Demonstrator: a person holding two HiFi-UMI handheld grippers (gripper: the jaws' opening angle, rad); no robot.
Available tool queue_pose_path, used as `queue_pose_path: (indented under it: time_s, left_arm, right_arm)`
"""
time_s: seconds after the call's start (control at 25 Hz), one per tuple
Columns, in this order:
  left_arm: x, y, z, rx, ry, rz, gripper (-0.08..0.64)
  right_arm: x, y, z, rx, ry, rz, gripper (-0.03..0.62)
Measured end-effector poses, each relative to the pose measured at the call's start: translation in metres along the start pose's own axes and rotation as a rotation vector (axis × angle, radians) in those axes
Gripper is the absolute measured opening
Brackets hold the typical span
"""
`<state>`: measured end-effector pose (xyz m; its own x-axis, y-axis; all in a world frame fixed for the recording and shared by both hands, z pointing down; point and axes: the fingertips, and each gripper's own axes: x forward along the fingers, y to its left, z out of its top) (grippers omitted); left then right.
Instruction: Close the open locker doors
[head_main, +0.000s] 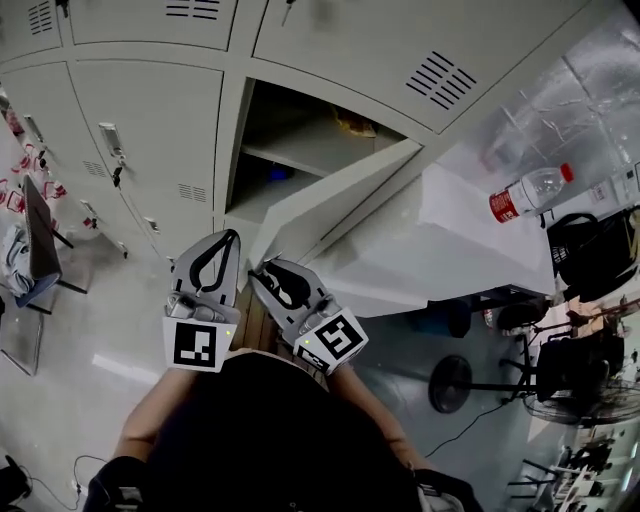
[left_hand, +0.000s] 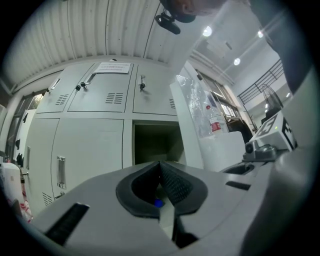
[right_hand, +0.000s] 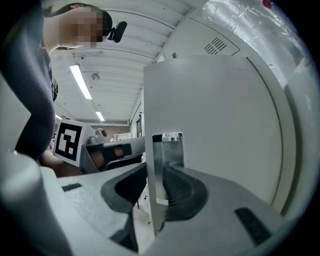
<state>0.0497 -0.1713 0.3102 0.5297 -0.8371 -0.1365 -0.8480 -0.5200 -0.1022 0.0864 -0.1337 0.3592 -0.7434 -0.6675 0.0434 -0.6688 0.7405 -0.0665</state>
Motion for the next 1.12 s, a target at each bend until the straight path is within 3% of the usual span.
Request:
queue_pose_path:
  time_s: [0.72, 1.12]
  left_arm:
    - [0.028, 0.045, -0.025, -0.009, 0.009, -0.117, 0.003]
    - [0.035, 0.059, -0.036, -0.016, 0.019, -0.117, 0.003]
  right_arm:
    - [0.054, -0.023, 0.002, 0.016, 0.001, -0.138, 0.097]
    - [0.076, -0.039, 0.006, 0.021, -0.011, -0.181, 0.091]
